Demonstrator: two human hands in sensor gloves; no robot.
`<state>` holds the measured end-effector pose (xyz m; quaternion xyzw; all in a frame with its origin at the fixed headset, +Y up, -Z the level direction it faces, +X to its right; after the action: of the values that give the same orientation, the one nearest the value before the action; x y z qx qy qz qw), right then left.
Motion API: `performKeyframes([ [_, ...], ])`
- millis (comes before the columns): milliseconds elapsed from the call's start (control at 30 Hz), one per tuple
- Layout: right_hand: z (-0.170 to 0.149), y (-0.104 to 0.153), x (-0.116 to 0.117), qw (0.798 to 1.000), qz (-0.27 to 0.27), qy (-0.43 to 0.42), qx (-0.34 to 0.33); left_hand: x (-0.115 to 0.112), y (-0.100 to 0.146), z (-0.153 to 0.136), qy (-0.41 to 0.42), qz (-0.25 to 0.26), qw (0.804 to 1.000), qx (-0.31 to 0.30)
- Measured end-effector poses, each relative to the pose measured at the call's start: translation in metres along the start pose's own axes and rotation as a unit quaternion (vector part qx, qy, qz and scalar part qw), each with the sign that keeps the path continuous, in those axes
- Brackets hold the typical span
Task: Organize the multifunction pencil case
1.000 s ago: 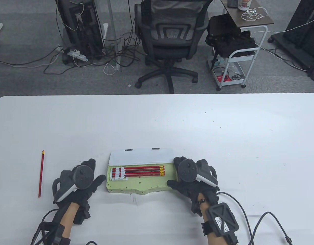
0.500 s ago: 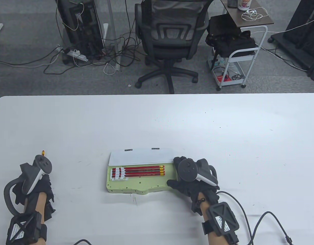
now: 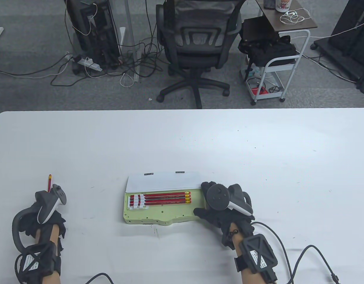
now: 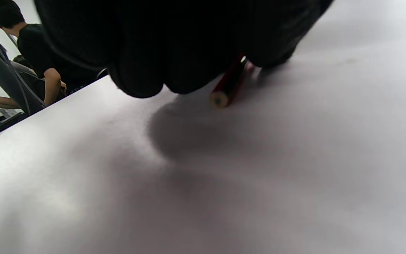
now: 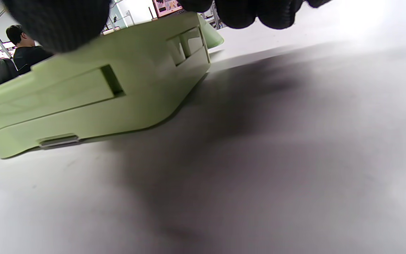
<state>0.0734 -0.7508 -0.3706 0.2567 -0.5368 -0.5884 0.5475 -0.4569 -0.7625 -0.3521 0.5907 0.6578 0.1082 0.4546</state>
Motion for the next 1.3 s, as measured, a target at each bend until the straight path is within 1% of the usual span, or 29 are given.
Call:
performKeyframes([
  [100, 0.000, 0.000, -0.001, 1.000, 0.000, 0.005, 0.000, 0.000, -0.001, 0.003, 0.003, -0.003, 1.000, 0.005],
  [333, 0.001, -0.001, -0.001, 1.000, 0.003, 0.007, 0.001, 0.001, -0.001, 0.011, -0.025, -0.002, 1.000, 0.003],
  [500, 0.000, -0.001, 0.000, 1.000, 0.002, 0.002, 0.002, -0.003, -0.002, 0.016, -0.050, -0.006, 0.999, -0.005],
  [700, 0.000, 0.000, 0.000, 1.000, 0.002, 0.002, 0.003, -0.006, -0.004, 0.012, -0.026, -0.020, 0.999, -0.012],
  [767, 0.000, 0.000, 0.000, 1.000, 0.002, 0.001, 0.003, -0.002, -0.002, 0.012, -0.001, -0.005, 1.000, -0.022],
  [867, 0.000, 0.000, 0.000, 1.000, 0.003, 0.000, 0.003, 0.010, 0.007, 0.018, 0.046, 0.028, 0.997, -0.050],
  [933, 0.000, 0.000, 0.000, 1.000, 0.003, -0.001, 0.003, 0.024, 0.016, 0.025, 0.062, 0.069, 0.993, -0.074],
  [967, 0.000, 0.000, 0.000, 1.000, 0.003, 0.000, 0.003, 0.029, 0.020, 0.029, 0.068, 0.082, 0.991, -0.084],
  [1167, 0.000, 0.000, 0.000, 1.000, 0.002, 0.001, 0.004, 0.062, 0.061, 0.063, 0.093, 0.160, 0.965, -0.187],
  [1200, 0.000, 0.000, 0.000, 1.000, 0.002, 0.000, 0.004, 0.068, 0.070, 0.070, 0.099, 0.175, 0.957, -0.211],
  [1300, 0.000, 0.000, 0.000, 1.000, 0.001, 0.001, 0.005, 0.080, 0.092, 0.083, 0.114, 0.206, 0.938, -0.253],
])
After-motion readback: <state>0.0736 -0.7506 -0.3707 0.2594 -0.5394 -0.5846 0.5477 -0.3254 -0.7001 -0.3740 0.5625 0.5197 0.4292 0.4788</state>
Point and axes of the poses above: the tracker on the back of each hand, its own z axis roughly to the thumb side, its own y axis roughly from the fingertips to the wrist, x = y × z, the point moved 5 cm from there along -y, roughly from the wrist to the fingertips, and after that the axes turned 1 degree about x, right-handed, at the moved point
